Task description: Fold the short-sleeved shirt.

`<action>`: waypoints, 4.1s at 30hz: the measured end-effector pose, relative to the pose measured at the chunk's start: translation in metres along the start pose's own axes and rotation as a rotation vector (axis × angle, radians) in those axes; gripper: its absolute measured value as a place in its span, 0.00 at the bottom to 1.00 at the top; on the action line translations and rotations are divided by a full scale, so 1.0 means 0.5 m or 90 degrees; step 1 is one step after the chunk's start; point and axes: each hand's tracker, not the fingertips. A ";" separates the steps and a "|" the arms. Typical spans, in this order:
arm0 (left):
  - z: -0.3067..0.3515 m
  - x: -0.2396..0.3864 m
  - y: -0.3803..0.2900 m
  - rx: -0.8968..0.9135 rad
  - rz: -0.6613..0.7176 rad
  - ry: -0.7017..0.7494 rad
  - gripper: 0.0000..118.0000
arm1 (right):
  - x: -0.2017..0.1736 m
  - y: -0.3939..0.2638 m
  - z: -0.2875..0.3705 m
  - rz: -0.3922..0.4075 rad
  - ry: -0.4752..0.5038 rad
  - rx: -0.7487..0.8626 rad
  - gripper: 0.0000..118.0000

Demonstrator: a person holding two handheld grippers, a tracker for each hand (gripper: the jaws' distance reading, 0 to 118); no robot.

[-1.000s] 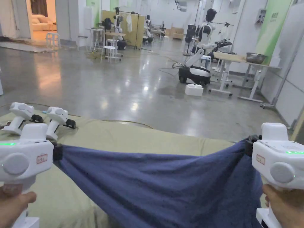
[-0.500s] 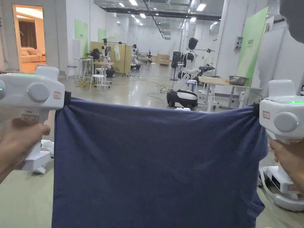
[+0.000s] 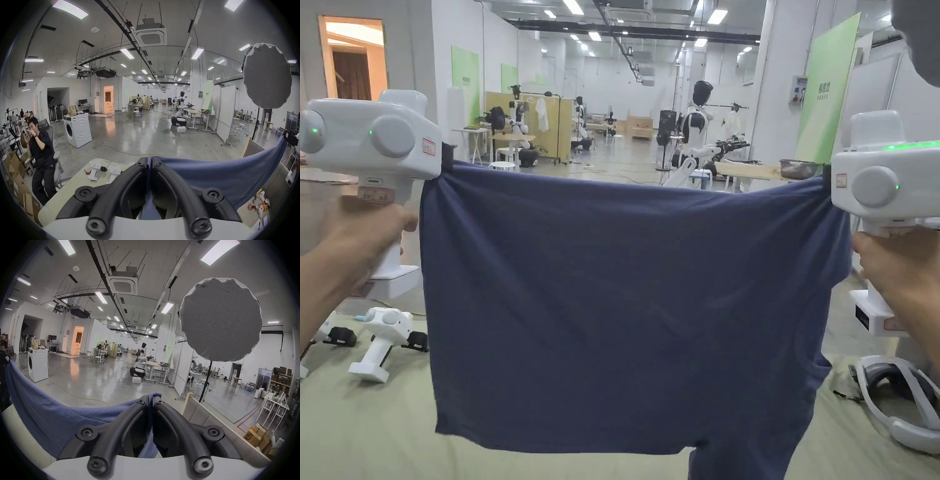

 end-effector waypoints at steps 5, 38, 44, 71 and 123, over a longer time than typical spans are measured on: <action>-0.008 0.007 -0.053 -0.010 -0.030 0.003 0.06 | -0.009 -0.051 0.012 0.020 0.010 -0.003 0.04; 0.419 -0.129 -0.772 -0.205 -0.021 -0.078 0.06 | 0.043 -0.688 0.614 0.031 0.076 -0.217 0.04; 0.438 -0.155 -0.888 -0.291 -0.042 -0.079 0.06 | 0.038 -0.802 0.682 0.016 0.087 -0.312 0.05; 0.451 -0.163 -0.924 -0.386 -0.011 -0.059 0.55 | 0.001 -0.858 0.663 0.017 0.129 -0.385 0.49; 0.364 -0.181 -1.057 -0.583 0.077 0.032 0.59 | -0.183 -0.831 0.600 -0.067 0.161 -0.196 0.07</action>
